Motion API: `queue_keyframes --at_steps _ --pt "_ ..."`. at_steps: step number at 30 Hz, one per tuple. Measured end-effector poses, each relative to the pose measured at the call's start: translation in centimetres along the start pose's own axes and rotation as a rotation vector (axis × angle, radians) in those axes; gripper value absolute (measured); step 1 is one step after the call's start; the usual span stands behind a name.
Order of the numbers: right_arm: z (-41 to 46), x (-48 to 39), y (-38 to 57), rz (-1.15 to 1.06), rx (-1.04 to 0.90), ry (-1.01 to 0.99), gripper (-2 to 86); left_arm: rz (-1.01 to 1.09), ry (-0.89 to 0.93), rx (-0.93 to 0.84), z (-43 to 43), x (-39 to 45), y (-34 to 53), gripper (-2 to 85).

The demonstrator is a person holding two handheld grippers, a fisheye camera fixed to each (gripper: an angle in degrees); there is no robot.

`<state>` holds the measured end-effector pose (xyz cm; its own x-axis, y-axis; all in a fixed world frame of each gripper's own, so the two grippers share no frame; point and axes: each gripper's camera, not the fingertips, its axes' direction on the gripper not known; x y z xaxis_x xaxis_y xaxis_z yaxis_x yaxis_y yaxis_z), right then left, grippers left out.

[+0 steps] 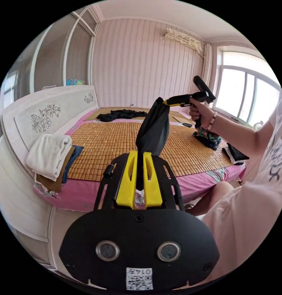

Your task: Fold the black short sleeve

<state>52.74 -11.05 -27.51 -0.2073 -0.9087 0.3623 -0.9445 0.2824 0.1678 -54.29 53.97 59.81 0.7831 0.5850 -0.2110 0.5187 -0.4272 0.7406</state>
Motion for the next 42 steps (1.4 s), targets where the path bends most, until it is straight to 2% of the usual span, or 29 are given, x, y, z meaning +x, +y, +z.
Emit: queue_keyframes --at_steps 4,6,8,10,11,13,15,17,20,23,25,27,29,32,35,37,42 --pt "6.1 -10.7 -8.7 -0.185 -0.011 -0.079 0.8 -0.068 -0.208 0.129 -8.8 -8.5 -1.4 2.7" --pt "9.1 -15.5 -13.4 -0.236 -0.007 -0.129 1.2 -0.123 -0.253 0.186 -11.9 -13.5 -2.2 3.0" --pt "13.7 -20.8 -18.9 -0.283 -0.04 -0.149 1.8 -0.235 -0.305 0.22 -14.4 -22.9 -3.1 4.1" --pt "22.9 -27.5 -26.5 -0.296 -0.079 -0.128 4.6 -0.336 -0.406 0.264 -15.2 -30.6 -3.5 6.1" --pt "25.8 -28.9 -28.2 -0.28 -0.097 -0.11 6.1 -0.403 -0.551 0.273 -14.8 -35.5 -3.6 8.7" --pt "37.6 -32.8 -32.4 -0.19 -0.289 0.001 14.9 -0.551 -0.698 0.238 -13.2 -43.3 -2.3 10.3" --pt "41.9 -34.6 -32.2 -0.165 -0.376 0.019 15.8 -0.665 -0.782 0.163 -11.7 -48.8 0.2 10.6" --pt "42.4 -35.7 -30.3 -0.181 -0.321 -0.034 14.0 -0.727 -0.767 0.189 -11.8 -50.3 4.6 9.2" --pt "42.0 -35.6 -25.1 -0.311 -0.297 0.009 13.4 -0.579 -0.723 0.242 -11.8 -44.4 8.9 6.2" --pt "38.9 -33.2 -17.6 -0.368 -0.278 0.04 11.9 -0.371 -0.676 0.141 -9.5 -34.9 12.5 5.6" --pt "32.7 -31.6 -10.4 -0.391 -0.151 0.006 9.6 -0.22 -0.642 0.095 -8.2 -27.8 14.2 4.2" --pt "27.8 -31.7 -5.5 -0.424 -0.082 0.013 9.3 -0.066 -0.528 0.089 -7.2 -20.7 15.4 2.8" --pt "23.1 -32.8 -1.5 -0.472 -0.053 0.04 9.2 0.072 -0.325 0.147 -6.6 -11.2 16.0 2.2" --pt "16.1 -35.5 3.4 -0.508 -0.028 0.215 9.0 0.219 -0.179 0.186 -5.7 -0.9 15.9 3.3" --pt "8.9 -37.9 7.3 -0.504 0.092 0.434 8.4 0.332 -0.122 0.258 -5.6 7.0 16.7 4.4" --pt "5.0 -40.4 10.3 -0.573 0.137 0.671 7.2 0.349 -0.074 0.3 -6.2 10.4 17.5 4.6" --pt "1.4 -43.9 16.7 -0.762 0.081 0.979 6.0 0.343 0.115 0.367 -7.9 16.3 22.1 4.6"
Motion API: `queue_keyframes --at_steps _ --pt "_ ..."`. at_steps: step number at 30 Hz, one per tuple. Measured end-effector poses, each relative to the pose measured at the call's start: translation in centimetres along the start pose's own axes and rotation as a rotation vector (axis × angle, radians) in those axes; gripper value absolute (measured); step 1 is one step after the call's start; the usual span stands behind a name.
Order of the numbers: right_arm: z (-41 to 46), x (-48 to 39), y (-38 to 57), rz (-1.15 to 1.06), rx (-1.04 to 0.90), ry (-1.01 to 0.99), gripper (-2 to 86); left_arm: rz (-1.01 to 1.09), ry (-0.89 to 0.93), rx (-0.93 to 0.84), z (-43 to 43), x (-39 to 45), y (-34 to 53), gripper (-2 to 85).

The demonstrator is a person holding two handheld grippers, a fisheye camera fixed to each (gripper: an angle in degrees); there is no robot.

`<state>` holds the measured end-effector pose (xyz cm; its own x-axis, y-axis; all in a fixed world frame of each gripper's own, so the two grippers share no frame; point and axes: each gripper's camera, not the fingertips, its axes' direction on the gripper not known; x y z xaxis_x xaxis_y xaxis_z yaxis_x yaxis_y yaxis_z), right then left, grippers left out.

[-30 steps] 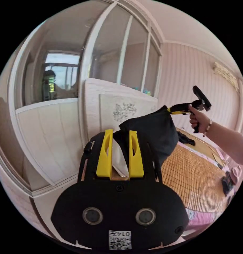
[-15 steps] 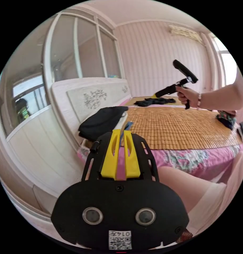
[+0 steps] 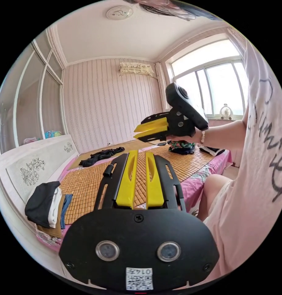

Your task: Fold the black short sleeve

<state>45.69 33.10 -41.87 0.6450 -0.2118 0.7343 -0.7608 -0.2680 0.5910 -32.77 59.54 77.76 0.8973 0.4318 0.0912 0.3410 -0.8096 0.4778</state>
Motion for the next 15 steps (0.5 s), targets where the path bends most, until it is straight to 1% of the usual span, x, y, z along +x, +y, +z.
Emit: queue_keyframes --at_steps 5,7,11,15 --pt "-5.2 0.8 4.5 -0.075 -0.011 0.213 5.2 0.087 0.066 -0.046 0.0 8.9 3.7 4.6" --pt "-7.6 1.6 6.5 -0.124 0.011 0.331 4.9 0.106 0.101 -0.062 0.5 11.6 5.1 4.6" --pt "-10.2 4.0 9.7 -0.143 0.031 0.377 4.5 0.168 0.18 -0.09 2.3 18.3 8.0 4.5" --pt "-10.3 8.5 14.4 -0.101 -0.031 0.393 2.7 0.239 0.24 -0.109 5.0 24.1 10.5 4.5"
